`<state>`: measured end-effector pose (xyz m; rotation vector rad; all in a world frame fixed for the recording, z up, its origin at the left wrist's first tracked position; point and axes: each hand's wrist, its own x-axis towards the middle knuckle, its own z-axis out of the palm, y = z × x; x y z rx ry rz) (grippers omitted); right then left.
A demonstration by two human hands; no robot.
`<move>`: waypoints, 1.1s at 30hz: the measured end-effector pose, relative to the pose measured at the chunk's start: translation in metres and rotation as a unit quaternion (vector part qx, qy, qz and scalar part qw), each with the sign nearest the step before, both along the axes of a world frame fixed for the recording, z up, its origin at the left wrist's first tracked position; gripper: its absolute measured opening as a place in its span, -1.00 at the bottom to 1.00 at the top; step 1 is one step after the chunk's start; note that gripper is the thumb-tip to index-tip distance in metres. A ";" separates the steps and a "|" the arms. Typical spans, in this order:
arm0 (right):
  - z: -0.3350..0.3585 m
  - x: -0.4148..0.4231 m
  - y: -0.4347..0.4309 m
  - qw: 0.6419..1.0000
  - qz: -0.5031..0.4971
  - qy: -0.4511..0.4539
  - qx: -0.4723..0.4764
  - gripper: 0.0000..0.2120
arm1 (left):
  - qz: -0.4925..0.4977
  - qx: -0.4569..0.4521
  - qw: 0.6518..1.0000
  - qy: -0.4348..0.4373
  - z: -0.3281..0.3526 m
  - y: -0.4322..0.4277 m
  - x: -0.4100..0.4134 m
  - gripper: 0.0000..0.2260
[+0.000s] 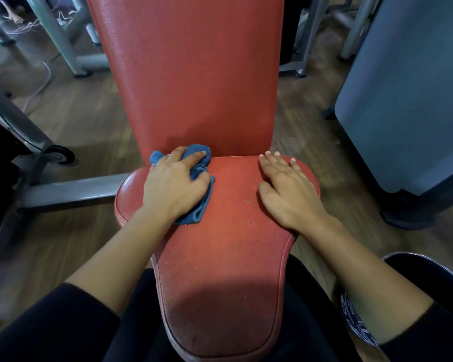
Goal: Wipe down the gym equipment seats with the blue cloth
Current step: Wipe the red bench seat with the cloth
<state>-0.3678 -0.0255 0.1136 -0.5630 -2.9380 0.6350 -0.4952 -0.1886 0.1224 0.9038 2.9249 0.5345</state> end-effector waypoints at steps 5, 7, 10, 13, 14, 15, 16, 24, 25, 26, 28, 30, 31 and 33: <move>-0.004 0.014 0.023 0.997 -0.062 -0.029 0.046 -0.41 | 0.002 0.006 1.000 -0.004 0.001 0.002 0.002 -0.50; -0.007 0.022 0.030 0.997 -0.060 -0.033 0.036 -0.45 | 0.000 0.006 1.000 -0.002 0.001 0.004 0.004 -0.56; -0.010 0.032 0.032 0.998 -0.051 -0.027 0.040 -0.46 | -0.013 0.007 1.000 -0.013 0.003 0.014 0.011 -0.56; -0.012 0.038 0.035 0.998 -0.045 -0.016 0.047 -0.41 | -0.048 0.009 0.999 -0.020 0.005 0.031 0.023 -0.55; -0.012 0.040 0.036 0.998 -0.045 -0.012 0.051 -0.37 | -0.064 0.009 0.998 -0.018 0.005 0.038 0.027 -0.55; -0.013 0.043 0.037 0.998 -0.045 -0.008 0.054 -0.35 | -0.081 0.008 0.996 -0.019 0.004 0.045 0.031 -0.54; -0.014 0.045 0.038 0.997 -0.045 -0.006 0.055 -0.34 | -0.098 0.006 0.995 -0.019 0.004 0.052 0.035 -0.54; -0.025 0.045 0.039 0.997 -0.058 0.011 0.054 -0.34 | -0.172 0.022 0.985 -0.023 0.003 0.081 0.064 -0.52; -0.025 0.046 0.040 0.997 -0.057 0.010 0.057 -0.34 | -0.183 0.021 0.982 -0.028 0.004 0.076 0.065 -0.48; -0.024 0.046 0.040 0.997 -0.055 0.010 0.061 -0.33 | -0.193 0.017 0.981 -0.033 0.005 0.071 0.065 -0.44; -0.023 0.045 0.039 0.997 -0.049 0.008 0.067 -0.34 | -0.193 0.007 0.980 -0.044 0.006 0.056 0.061 -0.40; -0.021 0.041 0.037 0.997 -0.046 0.006 0.067 -0.35 | -0.168 0.007 0.984 -0.050 0.006 0.036 0.052 -0.41; -0.020 0.039 0.036 0.997 -0.045 0.006 0.066 -0.35 | -0.151 0.011 0.987 -0.050 0.006 0.024 0.046 -0.42; -0.019 0.036 0.034 0.997 -0.043 0.004 0.067 -0.35 | -0.115 0.015 0.992 -0.045 0.006 -0.003 0.032 -0.43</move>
